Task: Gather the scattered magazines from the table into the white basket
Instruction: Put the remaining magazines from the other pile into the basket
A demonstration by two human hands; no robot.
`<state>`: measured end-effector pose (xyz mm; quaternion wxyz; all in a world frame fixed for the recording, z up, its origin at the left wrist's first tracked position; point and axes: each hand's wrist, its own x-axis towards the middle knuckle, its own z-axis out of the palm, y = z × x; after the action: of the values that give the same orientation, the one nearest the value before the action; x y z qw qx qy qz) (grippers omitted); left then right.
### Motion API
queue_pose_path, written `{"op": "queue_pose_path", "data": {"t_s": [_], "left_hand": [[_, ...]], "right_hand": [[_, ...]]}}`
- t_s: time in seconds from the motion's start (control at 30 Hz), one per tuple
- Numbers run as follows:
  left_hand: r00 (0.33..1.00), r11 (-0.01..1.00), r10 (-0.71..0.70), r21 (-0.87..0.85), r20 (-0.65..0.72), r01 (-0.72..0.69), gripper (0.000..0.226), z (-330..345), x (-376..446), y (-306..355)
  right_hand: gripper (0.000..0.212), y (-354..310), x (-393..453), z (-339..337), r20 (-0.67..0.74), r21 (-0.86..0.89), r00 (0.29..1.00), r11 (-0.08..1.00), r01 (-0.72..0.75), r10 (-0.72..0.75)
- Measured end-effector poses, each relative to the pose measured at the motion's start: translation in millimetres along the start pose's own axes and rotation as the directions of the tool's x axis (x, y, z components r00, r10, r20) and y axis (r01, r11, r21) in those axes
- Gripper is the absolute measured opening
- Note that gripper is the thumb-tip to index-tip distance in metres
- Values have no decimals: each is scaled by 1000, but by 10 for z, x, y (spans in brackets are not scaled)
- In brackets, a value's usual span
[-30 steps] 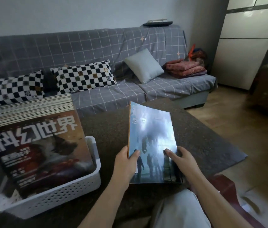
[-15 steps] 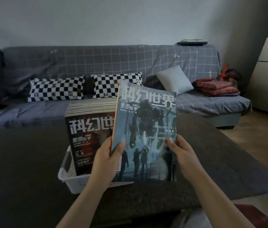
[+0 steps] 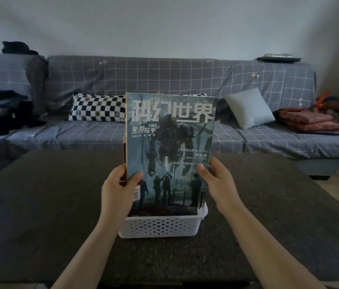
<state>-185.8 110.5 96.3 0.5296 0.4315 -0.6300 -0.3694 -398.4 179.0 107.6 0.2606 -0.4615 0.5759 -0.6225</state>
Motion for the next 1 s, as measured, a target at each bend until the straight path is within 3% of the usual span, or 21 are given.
{"op": "queue_pose_path", "data": {"t_s": [0.1, 0.27, 0.47, 0.67, 0.83, 1.0], "left_hand": [[993, 990, 35, 141, -115, -19, 17, -39, 29, -103], [994, 948, 33, 317, -104, 2, 14, -42, -26, -321], [996, 943, -38, 327, -85, 64, 32, -1, -156, -504], [985, 959, 64, 282, -159, -17, 15, -85, -203, -559], [985, 973, -52, 213, -162, 86, 13, -96, -169, -512], [984, 961, -50, 259, -170, 93, 8, -91, -165, -542]], "right_hand": [[17, 34, 28, 65, -2, -113, 1000, 993, 21, -22], [19, 205, -53, 91, 3, -298, 1000, 954, -18, 19], [17, 437, -187, 101, -28, -506, 999, 862, 11, -30], [26, 523, -290, 66, -51, -510, 996, 860, 32, -67], [26, 522, -278, 74, -68, -515, 993, 856, 49, -97], [23, 524, -275, 71, -66, -501, 990, 862, 73, -122]]}}
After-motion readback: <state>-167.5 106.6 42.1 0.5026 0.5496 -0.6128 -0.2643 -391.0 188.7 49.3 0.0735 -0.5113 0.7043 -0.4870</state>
